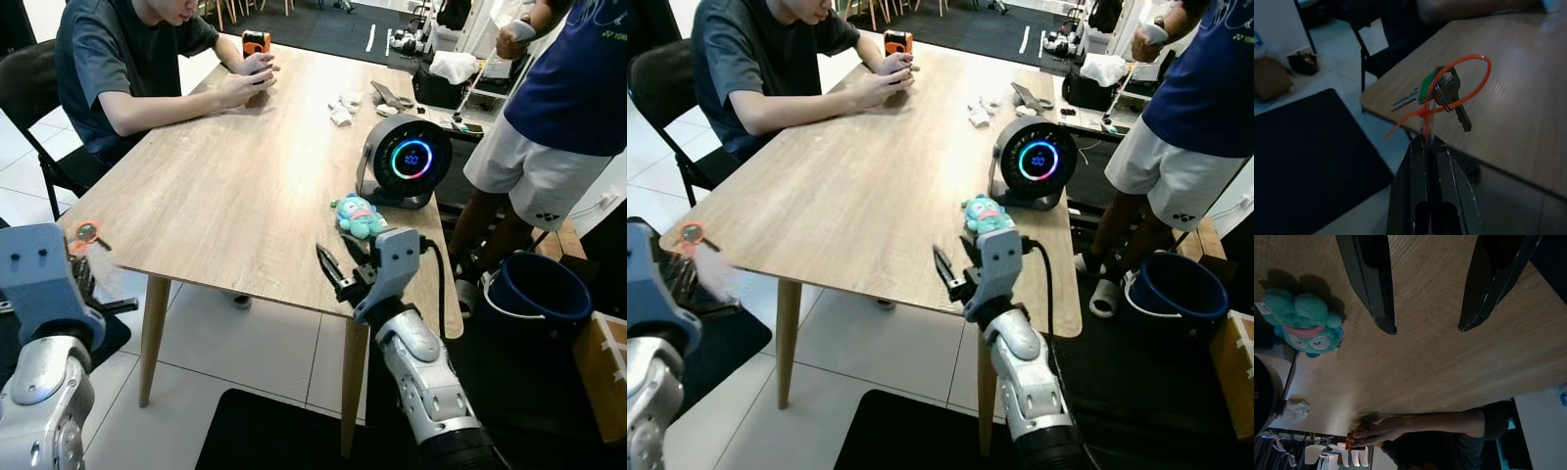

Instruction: Hang keys on a hook

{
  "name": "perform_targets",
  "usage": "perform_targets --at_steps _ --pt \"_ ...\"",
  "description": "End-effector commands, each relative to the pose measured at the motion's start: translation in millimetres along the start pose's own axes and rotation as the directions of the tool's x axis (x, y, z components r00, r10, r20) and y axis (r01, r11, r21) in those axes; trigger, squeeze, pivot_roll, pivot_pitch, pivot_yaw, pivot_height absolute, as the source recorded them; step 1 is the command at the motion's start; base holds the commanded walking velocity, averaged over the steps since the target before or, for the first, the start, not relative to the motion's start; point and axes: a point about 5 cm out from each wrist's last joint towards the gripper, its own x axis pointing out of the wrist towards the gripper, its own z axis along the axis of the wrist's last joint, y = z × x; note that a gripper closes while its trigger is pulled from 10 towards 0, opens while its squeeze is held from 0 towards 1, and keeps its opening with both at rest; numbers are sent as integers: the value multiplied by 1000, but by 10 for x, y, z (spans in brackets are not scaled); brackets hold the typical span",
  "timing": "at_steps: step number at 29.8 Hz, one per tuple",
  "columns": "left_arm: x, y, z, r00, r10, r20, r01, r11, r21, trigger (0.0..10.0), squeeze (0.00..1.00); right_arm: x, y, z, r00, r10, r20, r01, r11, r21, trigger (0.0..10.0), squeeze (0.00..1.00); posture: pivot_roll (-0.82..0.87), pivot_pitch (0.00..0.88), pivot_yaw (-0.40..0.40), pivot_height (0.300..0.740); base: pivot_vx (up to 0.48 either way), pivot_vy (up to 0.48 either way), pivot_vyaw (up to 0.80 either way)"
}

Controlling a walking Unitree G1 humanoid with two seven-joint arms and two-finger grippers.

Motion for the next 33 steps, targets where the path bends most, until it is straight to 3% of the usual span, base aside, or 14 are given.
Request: perform_targets --at_steps 1,5,11,17,19,22,26,33 --pt "-28 22 -45 1000 10 -7 -10 1000 13 10000 0 -74 -61 -91 999 -30 -30 29 999 -15 10000 0 240 195 -95 740 0 0 0" --pt "-223 55 -361 996 -3 -88 10 997 77 10000 0 -244 -167 -197 990 -135 -44 131 987 -90 10000 0 243 197 -89 740 0 0 0" --pt "-325 25 -505 992 -56 -117 73 986 148 10000 0 -379 -343 -272 971 -232 -63 218 959 -179 10000 0 240 192 -80 740 0 0 0" --pt "-325 -48 -544 989 -99 -111 115 981 155 10000 0 -454 -424 -313 960 -268 -80 246 946 -211 10000 0 226 177 -72 740 0 0 0" --pt "-310 -167 -559 976 -197 -96 211 964 160 10000 0 -460 -433 -319 959 -271 -81 248 944 -218 10000 0 203 158 -74 740 0 0 0" --pt "-312 -199 -564 969 -230 -94 242 959 149 10000 0 -456 -431 -319 959 -272 -80 249 943 -219 10000 0 203 158 -74 740 0 0 0" --pt "-233 -399 -541 930 -362 -66 367 926 91 10000 0 -429 -507 -298 951 -301 -69 277 931 -240 10000 0 168 129 -64 740 0 0 0" --pt "-143 -478 -581 913 -404 -61 408 907 100 10000 0 -484 -597 -326 937 -340 -76 311 916 -254 10000 0 134 110 -35 740 0 0 0"
